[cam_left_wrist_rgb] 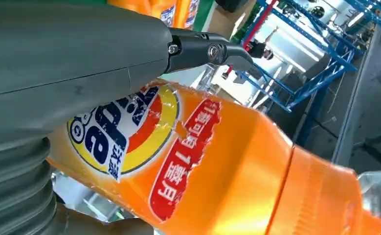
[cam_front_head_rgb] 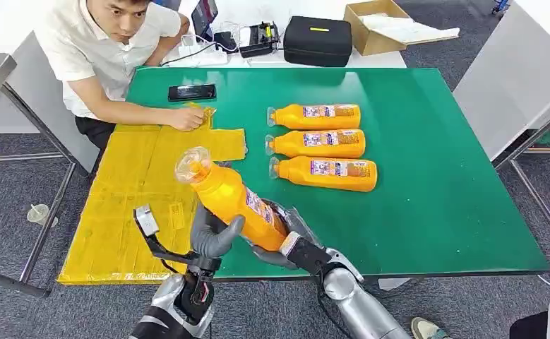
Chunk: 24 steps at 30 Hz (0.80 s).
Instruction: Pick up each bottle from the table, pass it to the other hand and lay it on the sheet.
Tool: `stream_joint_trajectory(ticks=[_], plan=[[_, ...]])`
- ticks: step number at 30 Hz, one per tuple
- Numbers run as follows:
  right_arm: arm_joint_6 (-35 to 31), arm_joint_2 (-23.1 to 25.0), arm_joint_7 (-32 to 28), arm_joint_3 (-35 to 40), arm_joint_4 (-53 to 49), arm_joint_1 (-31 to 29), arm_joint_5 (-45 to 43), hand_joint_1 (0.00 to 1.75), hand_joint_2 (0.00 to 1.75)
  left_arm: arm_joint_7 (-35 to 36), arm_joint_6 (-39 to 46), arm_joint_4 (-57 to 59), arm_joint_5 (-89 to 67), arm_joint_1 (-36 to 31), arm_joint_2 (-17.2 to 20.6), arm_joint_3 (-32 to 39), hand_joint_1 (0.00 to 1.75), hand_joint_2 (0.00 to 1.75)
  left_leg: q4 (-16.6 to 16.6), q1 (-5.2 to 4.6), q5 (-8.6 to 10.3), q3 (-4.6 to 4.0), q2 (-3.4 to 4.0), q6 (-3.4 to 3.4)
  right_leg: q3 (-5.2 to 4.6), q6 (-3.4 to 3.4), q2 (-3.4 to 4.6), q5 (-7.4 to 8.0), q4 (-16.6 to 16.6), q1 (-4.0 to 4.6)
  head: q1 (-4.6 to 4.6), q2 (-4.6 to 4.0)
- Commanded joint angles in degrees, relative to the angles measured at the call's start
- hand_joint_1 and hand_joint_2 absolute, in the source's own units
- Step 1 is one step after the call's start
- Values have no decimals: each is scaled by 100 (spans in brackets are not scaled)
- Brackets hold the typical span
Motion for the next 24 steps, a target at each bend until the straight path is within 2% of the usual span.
stream_joint_trajectory(ticks=[1,2,5,8,9,10,11,12,13,14,15,17,21,24], plan=[[34,-131,121,473,376,-255,20,157,175,-252,385,-42,-1058,-195,-139,-213,152,175,13,5,-20,26,8,1,31,-27,-4,-17,5,11,2,0],[78,-149,148,477,330,-232,-15,157,175,-256,326,-52,-1095,-180,-146,-172,175,175,7,3,-10,13,3,1,17,-17,-5,-9,2,7,2,0],[176,-176,230,416,263,-174,-201,152,175,-510,469,-187,-1653,-141,-147,-114,175,175,7,4,-12,16,4,1,20,-17,-4,-10,1,7,2,0],[154,-193,273,393,268,-143,-239,131,175,-683,584,-337,-2014,-102,-158,-77,175,175,5,3,-9,13,0,0,18,-17,-8,-9,1,6,2,0],[174,-180,312,357,287,-139,-300,113,175,-679,565,-394,-2051,-70,-168,-27,175,175,10,7,-17,24,1,0,31,-25,-10,-16,2,12,4,0],[189,-175,328,340,297,-136,-331,73,175,-689,561,-427,-2072,-56,-164,-16,175,175,14,7,-22,30,3,0,36,-30,-10,-21,6,13,0,0],[261,-168,371,312,321,-137,-416,61,175,-743,556,-503,-2171,-35,-139,-18,175,175,6,4,-13,19,5,0,22,-19,-3,-11,1,8,2,0],[309,-175,387,306,342,-147,-458,94,175,-745,555,-519,-2180,-25,-140,-2,175,175,9,6,-19,27,8,-1,30,-25,-3,-16,2,11,0,0],[316,-186,387,302,351,-155,-465,94,175,-744,553,-530,-2183,-31,-133,9,175,175,5,5,-9,14,2,0,18,-17,-6,-9,-1,8,2,0],[390,-171,380,278,406,-171,-563,133,175,-714,494,-529,-2165,-33,-131,20,175,175,8,6,-14,21,3,0,26,-23,-7,-13,0,11,0,0],[416,-166,382,265,448,-199,-609,115,175,-706,496,-519,-2161,-37,-137,49,175,175,3,3,-7,12,2,0,15,-15,-5,-7,-2,6,2,0],[434,-127,381,253,569,-286,-667,0,175,-656,374,-449,-2055,-67,-151,146,175,175,2,3,-6,12,4,1,14,-14,-4,-5,-3,6,2,0],[486,-93,325,251,745,-362,-779,0,175,-235,-318,-364,-1305,28,-116,220,175,175,7,5,-17,29,9,1,33,-24,-2,-13,-1,10,0,0],[272,-13,289,72,863,-325,-805,0,175,-129,-291,-448,-1144,123,-52,212,175,175,-1,2,-9,20,12,0,21,-16,4,-5,-4,5,2,0]])
